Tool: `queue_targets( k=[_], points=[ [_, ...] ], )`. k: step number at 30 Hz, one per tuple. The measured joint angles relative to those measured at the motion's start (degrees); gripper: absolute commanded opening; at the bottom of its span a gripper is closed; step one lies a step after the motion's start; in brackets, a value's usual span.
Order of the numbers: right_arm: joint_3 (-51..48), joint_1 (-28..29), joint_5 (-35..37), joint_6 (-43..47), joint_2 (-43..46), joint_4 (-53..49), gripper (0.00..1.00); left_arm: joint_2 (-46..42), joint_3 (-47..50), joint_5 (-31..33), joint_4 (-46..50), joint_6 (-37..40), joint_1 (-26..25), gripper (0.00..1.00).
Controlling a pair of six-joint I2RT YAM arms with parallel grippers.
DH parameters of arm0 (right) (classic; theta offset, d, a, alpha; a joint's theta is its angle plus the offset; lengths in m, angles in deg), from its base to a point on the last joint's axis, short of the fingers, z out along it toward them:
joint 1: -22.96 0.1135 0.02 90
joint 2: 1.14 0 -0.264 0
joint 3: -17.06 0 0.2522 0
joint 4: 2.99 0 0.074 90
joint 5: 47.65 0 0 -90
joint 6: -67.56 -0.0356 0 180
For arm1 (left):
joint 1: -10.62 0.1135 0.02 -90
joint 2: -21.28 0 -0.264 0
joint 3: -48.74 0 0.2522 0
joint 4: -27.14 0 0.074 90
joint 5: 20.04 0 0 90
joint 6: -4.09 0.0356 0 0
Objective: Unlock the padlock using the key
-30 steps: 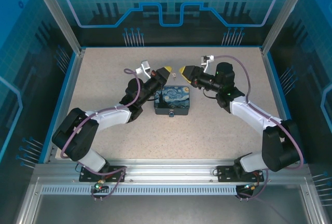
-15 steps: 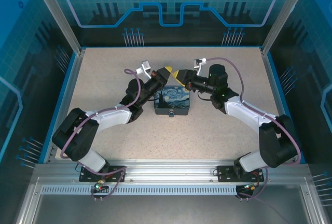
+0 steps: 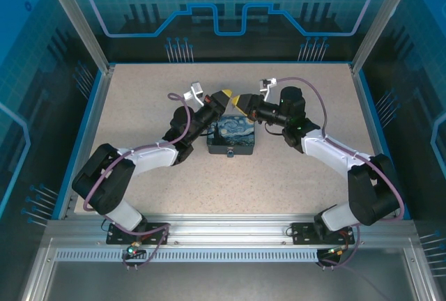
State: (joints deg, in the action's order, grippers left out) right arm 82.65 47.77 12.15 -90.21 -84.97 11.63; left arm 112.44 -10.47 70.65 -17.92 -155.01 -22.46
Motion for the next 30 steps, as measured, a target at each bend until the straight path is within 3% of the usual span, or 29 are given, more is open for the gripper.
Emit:
queue_targets(
  k=[9, 12, 19, 30],
  points=[
    [0.0, -0.1, 0.0, -0.2, 0.0, 0.0, 0.21, 0.0, 0.0, 0.0, -0.2, 0.0, -0.1, 0.0],
    [0.0, -0.2, 0.0, -0.4, 0.0, 0.0, 0.28, 0.0, 0.0, 0.0, -0.2, 0.0, -0.1, 0.0],
    [0.0, -0.9, 0.2, -0.4, 0.0, 0.0, 0.29, 0.0, 0.0, 0.2, -0.2, 0.0, -0.1, 0.0],
    [0.0, -0.9, 0.2, -0.4, 0.0, 0.0, 0.22, 0.0, 0.3, 0.6, -0.3, 0.0, -0.2, 0.0]
  ],
)
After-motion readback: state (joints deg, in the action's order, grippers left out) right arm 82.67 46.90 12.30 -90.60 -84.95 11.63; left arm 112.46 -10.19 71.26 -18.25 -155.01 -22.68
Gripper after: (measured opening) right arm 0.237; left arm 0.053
